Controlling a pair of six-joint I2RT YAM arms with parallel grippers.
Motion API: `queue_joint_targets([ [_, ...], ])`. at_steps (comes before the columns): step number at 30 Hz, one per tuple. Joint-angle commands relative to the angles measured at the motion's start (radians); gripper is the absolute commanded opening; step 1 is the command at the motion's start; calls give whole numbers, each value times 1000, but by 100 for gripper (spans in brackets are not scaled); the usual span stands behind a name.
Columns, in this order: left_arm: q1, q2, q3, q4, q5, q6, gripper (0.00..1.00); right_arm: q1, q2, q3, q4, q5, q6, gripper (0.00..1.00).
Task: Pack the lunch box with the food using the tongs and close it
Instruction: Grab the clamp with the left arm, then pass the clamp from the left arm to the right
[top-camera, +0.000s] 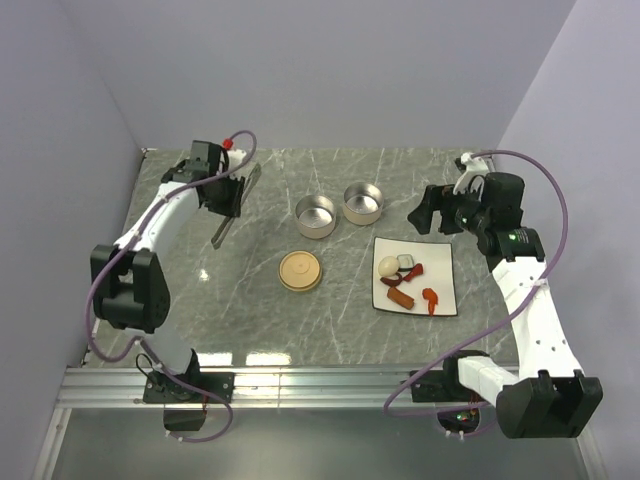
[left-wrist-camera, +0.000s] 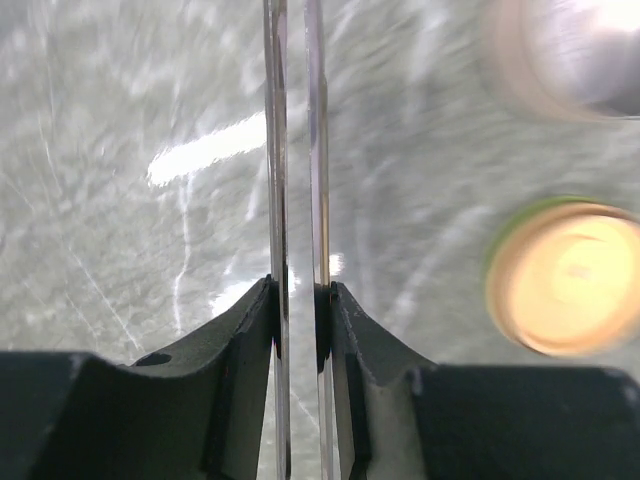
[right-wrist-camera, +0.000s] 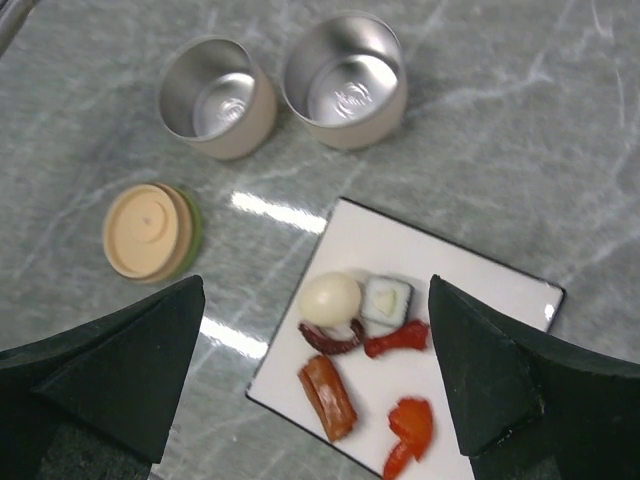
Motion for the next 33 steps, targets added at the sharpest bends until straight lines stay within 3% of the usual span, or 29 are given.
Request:
queue_joint_targets([
  [1,-3,-114,85,-83,170,12,32,44,-19,37,152,-109,53,100],
  [5,-5,-140,165,-178,286,-14,32,127,-42,54,218,-27,-146,100],
  [9,-17,-184,170,-229,414,-37,32,214,-71,65,192,55,-467,100],
  [17,-152,-295,98,-237,586,-2,33,388,-185,-15,245,66,-755,99],
  [23,-219,-289,121,-283,629,28,34,679,-286,-144,331,144,-1069,98],
  [28,-279,-266,130,-300,619,43,35,901,-213,-175,379,289,-1252,94],
  [33,-325,-264,119,-311,610,52,36,958,-99,-172,451,313,-1350,92],
])
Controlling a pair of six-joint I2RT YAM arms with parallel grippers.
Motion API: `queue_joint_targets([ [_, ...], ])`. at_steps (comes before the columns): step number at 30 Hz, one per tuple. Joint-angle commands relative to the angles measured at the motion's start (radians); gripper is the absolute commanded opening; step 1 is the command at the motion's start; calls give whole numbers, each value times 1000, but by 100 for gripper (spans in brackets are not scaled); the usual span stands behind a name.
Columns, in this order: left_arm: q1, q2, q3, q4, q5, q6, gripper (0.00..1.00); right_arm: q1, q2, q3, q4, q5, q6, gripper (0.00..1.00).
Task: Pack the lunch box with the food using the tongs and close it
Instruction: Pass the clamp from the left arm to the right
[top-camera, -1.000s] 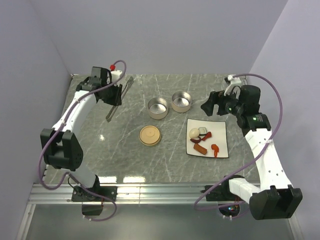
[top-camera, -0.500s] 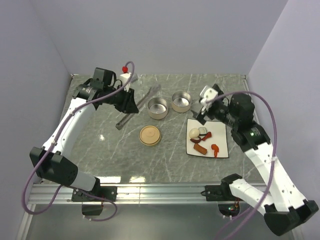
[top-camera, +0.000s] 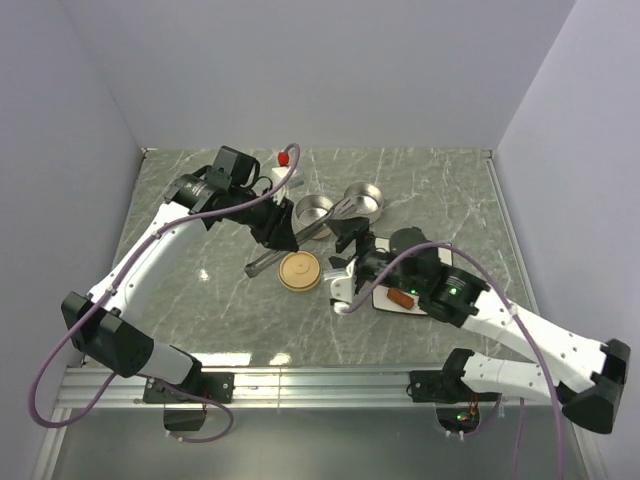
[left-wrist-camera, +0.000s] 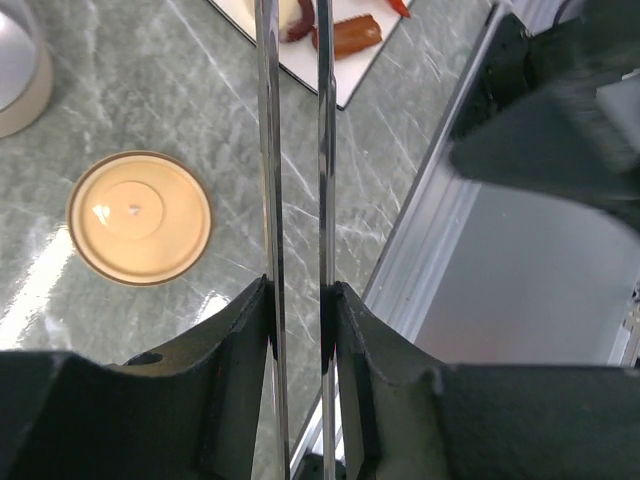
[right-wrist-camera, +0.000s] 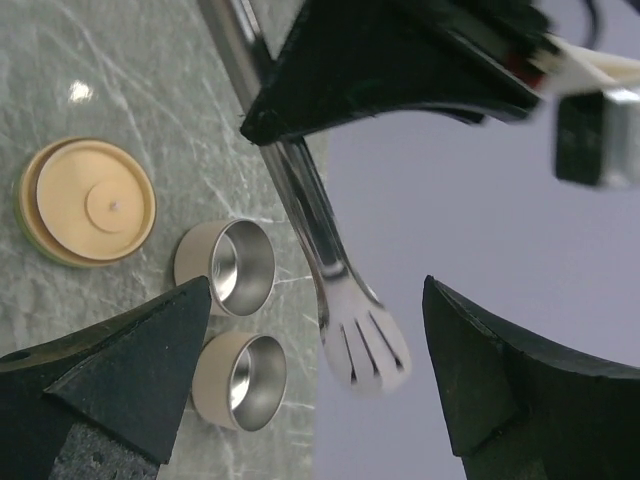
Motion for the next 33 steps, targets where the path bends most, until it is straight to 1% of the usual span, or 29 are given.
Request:
queue_joint_targets([
  [1,-28,1,14,-20,21,37,36,27,60,-3,96,60,-130,92],
  [6,-59,19,23,-46,24,43,36,31,158,59,47,46,-161,89],
  [11,-79,27,20,-60,33,49,36,36,225,69,105,72,-178,87],
  [14,-82,18,0,-57,45,52,36,39,252,92,111,77,-162,83],
  [21,-82,21,-11,-60,89,55,35,56,276,99,116,74,-159,72],
  [28,-82,19,-7,-64,125,57,35,62,284,89,96,68,-153,67],
  [29,-82,18,-8,-63,123,57,35,62,284,89,96,71,-152,65],
  [30,-82,16,-9,-64,120,60,35,62,285,89,90,72,-150,59],
  [32,-82,15,-14,-64,116,64,35,62,288,100,76,80,-133,53],
  [33,-82,10,-17,-64,117,66,35,62,292,106,71,83,-127,44],
])
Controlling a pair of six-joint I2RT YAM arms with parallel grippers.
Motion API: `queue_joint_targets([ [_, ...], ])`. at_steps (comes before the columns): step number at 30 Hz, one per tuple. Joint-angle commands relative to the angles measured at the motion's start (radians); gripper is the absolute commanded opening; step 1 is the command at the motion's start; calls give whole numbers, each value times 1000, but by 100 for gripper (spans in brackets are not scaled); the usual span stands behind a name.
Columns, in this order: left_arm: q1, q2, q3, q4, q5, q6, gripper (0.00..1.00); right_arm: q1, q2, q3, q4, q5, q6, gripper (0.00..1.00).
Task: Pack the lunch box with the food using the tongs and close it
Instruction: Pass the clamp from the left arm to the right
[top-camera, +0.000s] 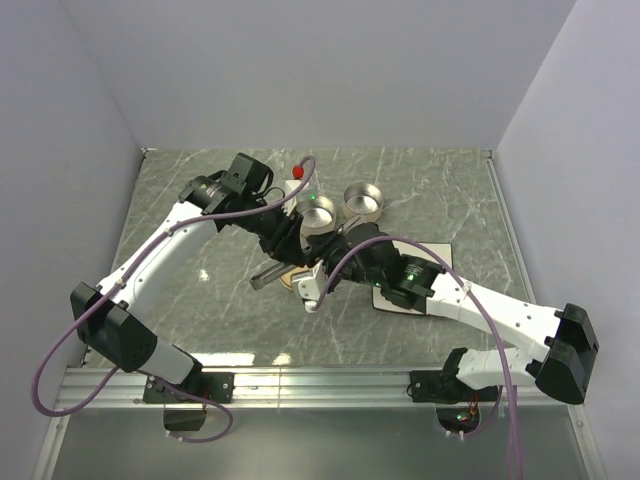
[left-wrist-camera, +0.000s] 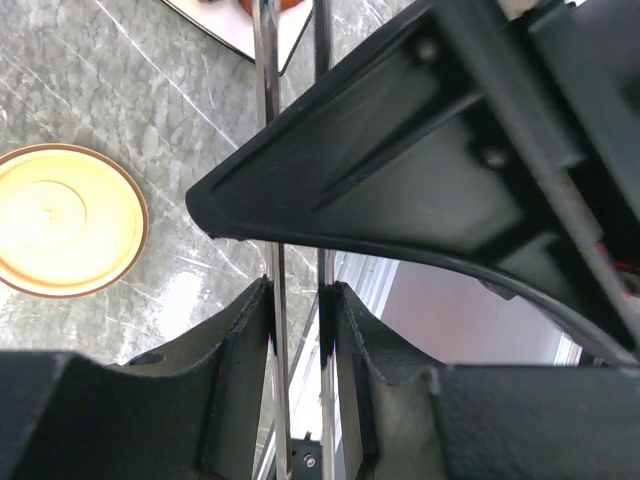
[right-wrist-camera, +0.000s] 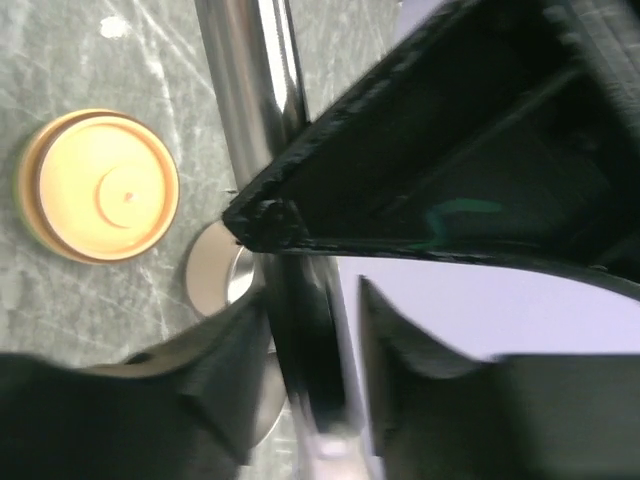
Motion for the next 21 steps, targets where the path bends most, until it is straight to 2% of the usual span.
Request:
queue_joint_targets([
  [1,-5,-28,-13,0,42,21,36,8,8,64,6,24,32,40],
  [2,-5,-34,-19,11,34,18,36,8,10,69,6,28,40,36],
  [3,-5,-42,-25,18,31,15,36,8,11,69,11,42,49,24],
  [5,-5,-51,-40,37,20,8,37,8,16,79,8,51,68,16],
  [6,-5,-56,-48,40,14,3,37,8,19,91,6,56,78,8],
  [8,-5,-59,-56,52,2,0,38,10,23,105,-8,57,109,1],
  [14,-5,-70,-83,77,-41,-18,49,8,20,127,-14,57,137,0],
  [21,-5,-81,-84,97,-46,-41,49,10,14,116,-26,62,131,0],
])
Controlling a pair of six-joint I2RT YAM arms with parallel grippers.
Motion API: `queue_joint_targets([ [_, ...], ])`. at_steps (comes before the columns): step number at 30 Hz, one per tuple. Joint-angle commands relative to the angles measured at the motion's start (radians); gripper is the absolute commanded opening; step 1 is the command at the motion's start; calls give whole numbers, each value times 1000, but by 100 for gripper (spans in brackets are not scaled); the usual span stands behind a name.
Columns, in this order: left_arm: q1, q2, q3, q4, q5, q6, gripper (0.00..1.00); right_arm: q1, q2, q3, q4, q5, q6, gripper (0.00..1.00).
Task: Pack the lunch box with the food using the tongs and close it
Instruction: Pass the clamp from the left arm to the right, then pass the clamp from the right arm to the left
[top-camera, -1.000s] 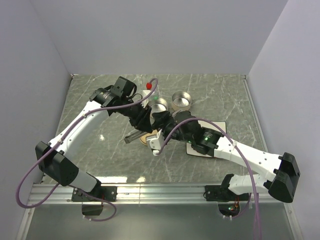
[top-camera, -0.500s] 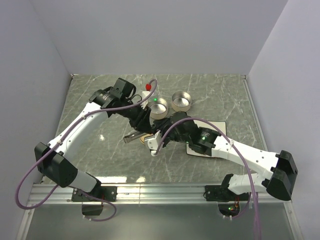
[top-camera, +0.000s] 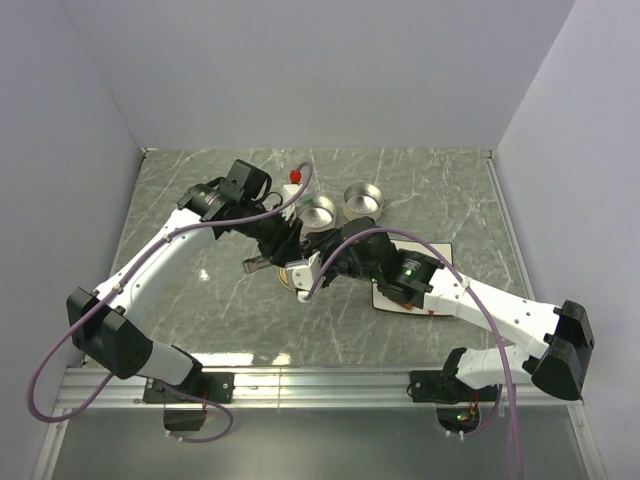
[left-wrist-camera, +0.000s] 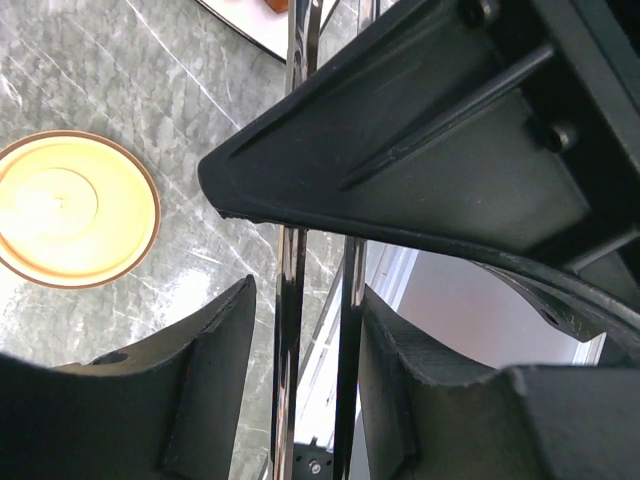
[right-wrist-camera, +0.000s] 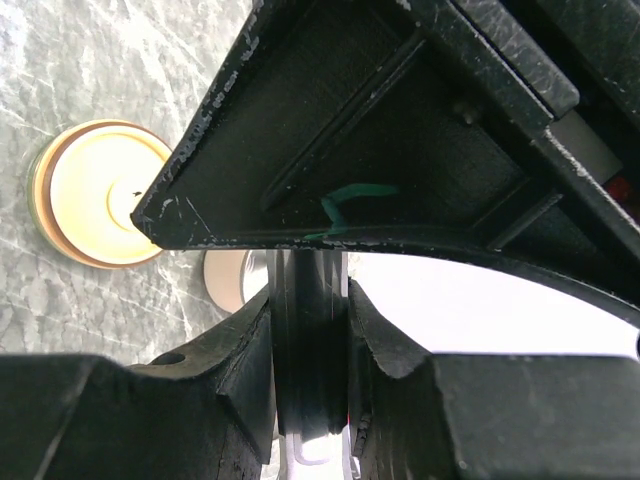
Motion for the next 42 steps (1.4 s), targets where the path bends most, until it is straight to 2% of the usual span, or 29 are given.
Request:
queue_joint_targets([
  [1,-5,-42,-3,46,-7,-23,49,3,-19,41,29,15,23,0],
  [13,9,-79,-28,141,-45,-96,50,7,-40,-6,29,8,-30,0],
  [19,9,-81,-43,138,-27,-93,43,9,-33,-8,65,26,-30,0],
  [26,13,-93,-78,150,-42,-99,44,9,-23,6,67,54,-1,0],
  [30,24,-96,-74,153,-36,-103,39,9,-33,-6,72,58,-12,0],
  [34,49,-110,-68,167,-31,-103,27,15,-43,-17,81,68,-12,28],
  [35,52,-111,-68,172,-36,-101,25,17,-50,-28,85,71,-12,44],
  [37,64,-125,-62,186,-63,-101,18,21,-71,-40,101,81,-13,56],
  [38,69,-131,-56,190,-71,-101,17,33,-79,-48,98,86,-12,69],
  [40,81,-134,-48,193,-86,-89,15,44,-111,-57,98,92,-1,83],
  [42,98,-147,-39,196,-86,-72,16,69,-155,-72,87,127,19,92],
])
